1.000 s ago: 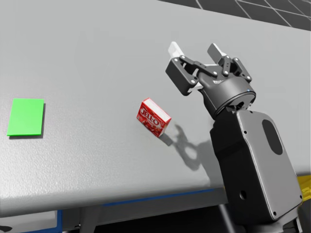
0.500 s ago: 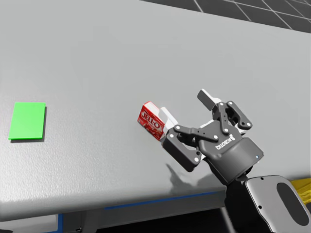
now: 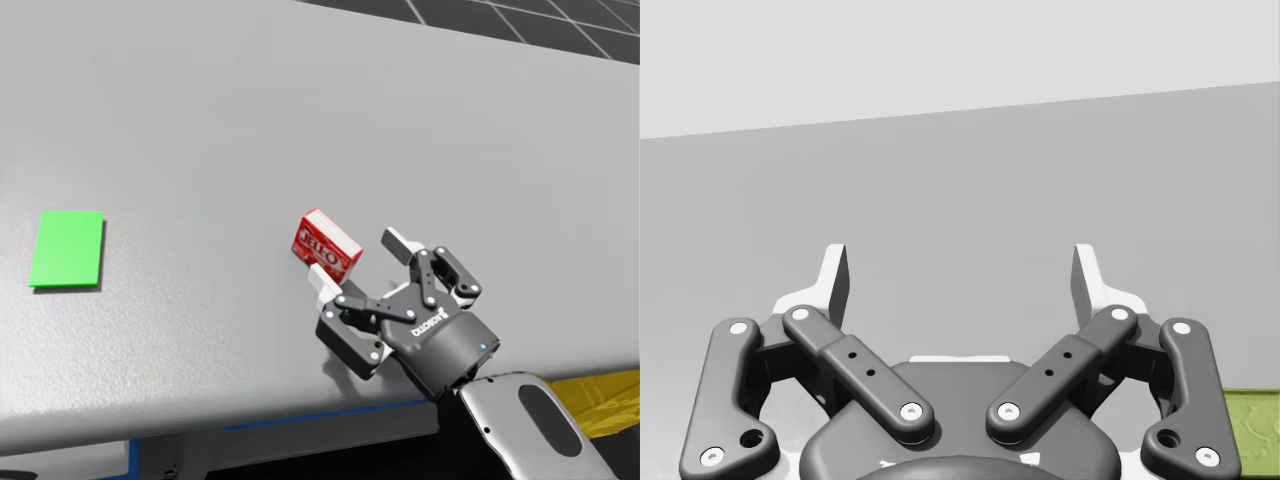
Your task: Look at the card. If it is red, pick the object on the left. If it is green, pick the object on the right.
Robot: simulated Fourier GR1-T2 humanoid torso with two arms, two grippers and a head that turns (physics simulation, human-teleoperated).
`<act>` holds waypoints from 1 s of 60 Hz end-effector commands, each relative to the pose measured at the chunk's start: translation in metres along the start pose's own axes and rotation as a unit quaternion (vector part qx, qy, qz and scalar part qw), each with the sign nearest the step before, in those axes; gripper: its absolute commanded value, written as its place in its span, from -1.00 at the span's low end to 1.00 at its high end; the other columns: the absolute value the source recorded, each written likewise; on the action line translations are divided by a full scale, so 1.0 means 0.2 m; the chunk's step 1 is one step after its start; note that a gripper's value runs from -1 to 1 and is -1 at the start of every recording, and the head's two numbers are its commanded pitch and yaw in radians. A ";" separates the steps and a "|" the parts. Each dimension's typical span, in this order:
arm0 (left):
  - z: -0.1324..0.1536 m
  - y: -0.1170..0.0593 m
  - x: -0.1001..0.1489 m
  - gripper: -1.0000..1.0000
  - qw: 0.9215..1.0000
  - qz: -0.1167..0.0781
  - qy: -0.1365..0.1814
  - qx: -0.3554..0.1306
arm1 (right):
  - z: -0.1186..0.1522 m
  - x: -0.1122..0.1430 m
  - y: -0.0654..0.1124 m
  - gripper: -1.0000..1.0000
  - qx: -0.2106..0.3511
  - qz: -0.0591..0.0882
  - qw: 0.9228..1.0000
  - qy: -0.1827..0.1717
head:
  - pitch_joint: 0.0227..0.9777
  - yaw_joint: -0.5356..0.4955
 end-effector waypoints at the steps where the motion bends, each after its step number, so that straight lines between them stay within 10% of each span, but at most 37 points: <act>1: 0.00 0.00 0.00 -1.00 1.000 0.000 0.000 0.000 | -0.06 -0.04 -0.03 -1.00 -0.001 -0.001 1.000 0.013 | 0.84 -0.63; 27: 0.00 0.00 0.00 -1.00 1.000 0.000 0.000 0.000 | -0.22 -0.06 0.00 -1.00 0.011 -0.020 0.996 0.089 | 0.83 -0.59; 30: 0.00 0.00 0.00 -1.00 1.000 0.000 0.000 0.000 | -0.22 -0.07 0.00 -0.79 0.012 -0.026 0.994 0.103 | 0.82 -0.59; 31: 0.00 0.00 0.00 -1.00 1.000 0.000 0.000 0.000 | -0.21 -0.09 0.00 -0.26 0.007 -0.027 0.993 0.111 | 0.82 -0.59; 36: 0.00 0.00 0.00 -1.00 1.000 0.000 0.000 0.000 | -0.21 -0.10 -0.01 0.98 -0.014 -0.031 0.993 0.115 | 0.81 -0.58; 60: 0.00 0.00 0.00 -1.00 1.000 0.000 0.000 0.000 | -0.17 -0.12 -0.02 1.00 -0.010 -0.030 0.995 0.100 | 0.51 -0.61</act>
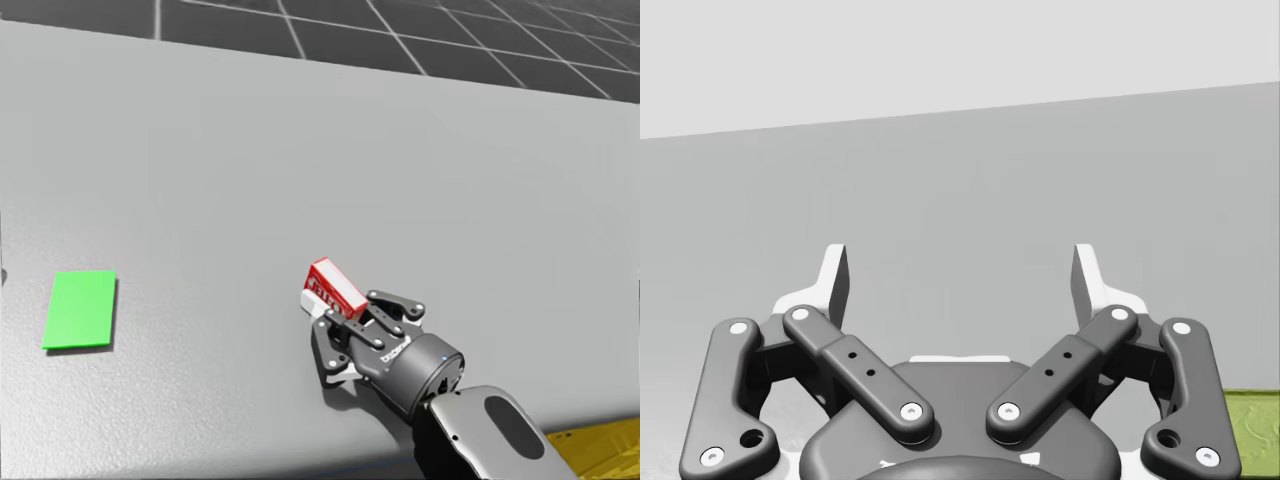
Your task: Look at the card. If it is red, pick the object on the left. If it is green, pick the object on the right.
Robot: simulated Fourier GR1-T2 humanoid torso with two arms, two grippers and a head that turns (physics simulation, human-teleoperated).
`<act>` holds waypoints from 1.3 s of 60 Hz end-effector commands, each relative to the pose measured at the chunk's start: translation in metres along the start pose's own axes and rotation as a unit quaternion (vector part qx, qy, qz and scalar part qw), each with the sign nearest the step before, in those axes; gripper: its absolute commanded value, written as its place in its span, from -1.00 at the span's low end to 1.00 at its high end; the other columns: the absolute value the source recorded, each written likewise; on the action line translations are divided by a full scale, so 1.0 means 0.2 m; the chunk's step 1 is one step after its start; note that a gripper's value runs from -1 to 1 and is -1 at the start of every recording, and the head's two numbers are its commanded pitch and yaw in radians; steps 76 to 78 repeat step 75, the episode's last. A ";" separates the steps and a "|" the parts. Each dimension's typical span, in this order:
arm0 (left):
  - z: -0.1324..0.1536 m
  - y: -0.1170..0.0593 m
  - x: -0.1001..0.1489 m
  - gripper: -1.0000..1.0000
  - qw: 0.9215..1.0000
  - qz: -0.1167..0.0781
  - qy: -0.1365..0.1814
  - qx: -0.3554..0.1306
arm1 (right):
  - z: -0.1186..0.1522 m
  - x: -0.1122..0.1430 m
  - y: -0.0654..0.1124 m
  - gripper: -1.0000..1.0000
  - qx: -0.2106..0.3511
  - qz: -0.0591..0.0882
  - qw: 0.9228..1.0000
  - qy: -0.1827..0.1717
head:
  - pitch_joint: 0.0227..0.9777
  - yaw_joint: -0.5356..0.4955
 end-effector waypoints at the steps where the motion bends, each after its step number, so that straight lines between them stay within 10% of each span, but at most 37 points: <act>1: 0.00 0.00 0.00 -1.00 1.000 0.000 0.000 0.000 | 0.03 -0.08 -0.03 1.00 -0.034 -0.009 0.999 0.023 | 0.46 -0.61; 22: 0.00 0.02 0.01 -1.00 1.000 -0.002 -0.006 0.002 | 0.03 -0.09 -0.03 1.00 -0.036 -0.003 0.999 0.017 | -0.10 -0.69; 49: 0.00 0.02 0.01 -1.00 1.000 -0.002 -0.006 0.002 | 0.06 0.24 -0.10 1.00 -0.063 0.020 0.996 -0.064 | -0.10 -0.70; 61: 0.00 0.02 0.01 -1.00 1.000 -0.002 -0.006 0.002 | 0.08 0.55 -0.17 1.00 -0.106 0.036 0.983 -0.144 | -0.10 -0.70; 78: 0.00 0.02 0.01 -1.00 1.000 -0.002 -0.006 0.003 | 0.14 0.91 -0.19 1.00 -0.173 0.066 0.946 -0.266 | -0.09 -0.70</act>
